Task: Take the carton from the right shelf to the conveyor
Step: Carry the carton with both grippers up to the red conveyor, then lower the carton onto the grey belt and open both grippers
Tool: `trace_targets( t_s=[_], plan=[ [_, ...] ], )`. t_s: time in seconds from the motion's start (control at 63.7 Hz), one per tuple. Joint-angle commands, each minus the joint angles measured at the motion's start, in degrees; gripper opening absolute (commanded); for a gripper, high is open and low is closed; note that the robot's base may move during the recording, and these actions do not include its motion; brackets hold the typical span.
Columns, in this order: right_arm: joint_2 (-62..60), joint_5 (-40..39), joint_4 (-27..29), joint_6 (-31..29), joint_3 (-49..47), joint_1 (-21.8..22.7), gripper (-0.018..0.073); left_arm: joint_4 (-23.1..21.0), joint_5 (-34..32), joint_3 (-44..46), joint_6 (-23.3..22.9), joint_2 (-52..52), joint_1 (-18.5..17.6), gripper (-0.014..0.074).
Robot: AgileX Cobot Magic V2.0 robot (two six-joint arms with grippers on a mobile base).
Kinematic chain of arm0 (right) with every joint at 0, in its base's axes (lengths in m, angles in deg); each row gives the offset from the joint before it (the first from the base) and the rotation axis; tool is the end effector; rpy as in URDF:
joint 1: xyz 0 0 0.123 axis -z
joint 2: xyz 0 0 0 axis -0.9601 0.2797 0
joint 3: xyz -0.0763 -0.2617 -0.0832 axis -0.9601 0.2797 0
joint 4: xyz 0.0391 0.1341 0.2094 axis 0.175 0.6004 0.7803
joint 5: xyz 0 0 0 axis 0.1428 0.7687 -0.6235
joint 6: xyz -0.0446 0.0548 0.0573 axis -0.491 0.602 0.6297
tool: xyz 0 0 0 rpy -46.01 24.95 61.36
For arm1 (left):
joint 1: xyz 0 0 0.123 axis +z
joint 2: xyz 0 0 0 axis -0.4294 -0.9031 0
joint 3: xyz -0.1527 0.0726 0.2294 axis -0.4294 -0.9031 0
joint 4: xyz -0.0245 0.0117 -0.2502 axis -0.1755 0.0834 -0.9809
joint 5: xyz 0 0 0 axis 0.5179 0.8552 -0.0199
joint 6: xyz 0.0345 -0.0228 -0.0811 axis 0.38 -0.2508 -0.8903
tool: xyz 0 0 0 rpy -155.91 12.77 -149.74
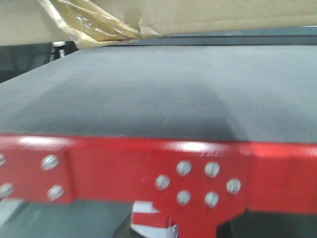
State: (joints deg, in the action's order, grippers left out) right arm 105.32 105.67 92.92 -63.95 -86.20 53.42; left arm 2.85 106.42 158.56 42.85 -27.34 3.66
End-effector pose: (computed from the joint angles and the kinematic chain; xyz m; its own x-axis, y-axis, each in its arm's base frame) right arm 0.2473 0.1031 0.5102 -0.5757 -0.0548 -0.8158 -0.3547 0.9157 0.1888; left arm 0.2204 -0.0742 0.4933 -0.6145 0.0176 -0.7887 0.1358 0.9872 -0.0838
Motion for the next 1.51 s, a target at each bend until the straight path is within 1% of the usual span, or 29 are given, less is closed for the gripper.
trace_targets(
  t_s=[0.0, 1.491],
  plan=[
    [-0.51, -2.86, -2.54, -0.56, -0.17, 0.31, -0.0067, 1.1, -0.8, 0.17, 0.45, 0.73, -0.25, -0.0017],
    [-0.51, -3.21, -2.54, -0.56, -0.17, 0.31, -0.0067, 1.1, -0.8, 0.17, 0.45, 0.73, -0.25, -0.0017]
  ],
)
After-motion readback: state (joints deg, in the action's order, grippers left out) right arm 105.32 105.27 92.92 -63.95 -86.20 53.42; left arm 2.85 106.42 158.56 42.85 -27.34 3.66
